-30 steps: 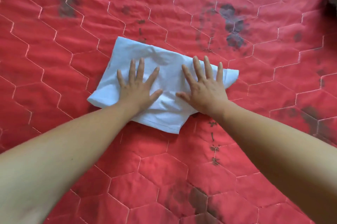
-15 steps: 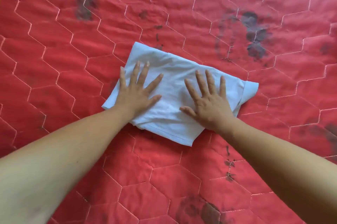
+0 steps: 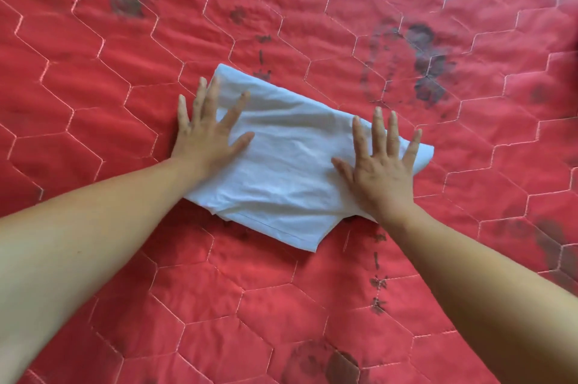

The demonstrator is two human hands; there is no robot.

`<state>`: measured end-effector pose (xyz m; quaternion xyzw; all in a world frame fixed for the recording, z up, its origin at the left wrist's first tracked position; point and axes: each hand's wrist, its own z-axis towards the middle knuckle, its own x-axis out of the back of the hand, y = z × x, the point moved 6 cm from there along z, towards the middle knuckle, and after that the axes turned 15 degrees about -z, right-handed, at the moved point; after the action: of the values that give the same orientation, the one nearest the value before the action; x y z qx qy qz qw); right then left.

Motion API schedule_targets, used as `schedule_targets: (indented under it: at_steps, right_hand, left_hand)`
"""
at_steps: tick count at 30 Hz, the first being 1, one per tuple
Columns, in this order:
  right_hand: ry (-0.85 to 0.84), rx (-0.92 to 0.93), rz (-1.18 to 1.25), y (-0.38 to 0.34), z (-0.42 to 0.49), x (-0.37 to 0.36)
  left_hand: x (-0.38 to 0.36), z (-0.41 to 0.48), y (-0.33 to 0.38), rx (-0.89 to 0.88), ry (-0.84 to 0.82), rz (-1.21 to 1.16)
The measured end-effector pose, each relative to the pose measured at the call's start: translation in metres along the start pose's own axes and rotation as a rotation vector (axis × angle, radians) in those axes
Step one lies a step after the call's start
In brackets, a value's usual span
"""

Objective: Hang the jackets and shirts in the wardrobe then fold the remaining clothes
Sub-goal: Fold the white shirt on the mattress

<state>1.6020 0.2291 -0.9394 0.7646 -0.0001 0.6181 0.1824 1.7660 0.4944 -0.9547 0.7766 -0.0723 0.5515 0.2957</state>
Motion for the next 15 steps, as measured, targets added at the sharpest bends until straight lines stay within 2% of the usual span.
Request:
schedule_targets:
  at_steps: [4,7,10,12,14,15]
  right_hand:
    - [-0.142,-0.054,0.045,0.004,-0.001,-0.032]
    - [-0.195,-0.050,0.087,0.004,0.004,-0.034]
    - [-0.196,-0.068,0.117,0.012,0.004,-0.019]
    - [-0.088,-0.273,0.235,0.027,-0.009,-0.001]
    - [-0.032,-0.647,0.527,0.045,-0.036,0.007]
    - [-0.067,-0.846,0.738,0.049,-0.050,0.004]
  left_hand:
    - [-0.016,0.007,-0.008,0.042,-0.063,0.022]
    - [-0.016,0.008,-0.008,0.041,-0.068,0.020]
    - [-0.008,0.011,-0.005,0.113,-0.151,-0.046]
    - [0.003,0.005,-0.004,0.193,-0.117,-0.173]
    - [0.021,-0.005,-0.004,0.263,0.030,-0.346]
    - [0.028,-0.009,-0.006,0.303,0.097,-0.442]
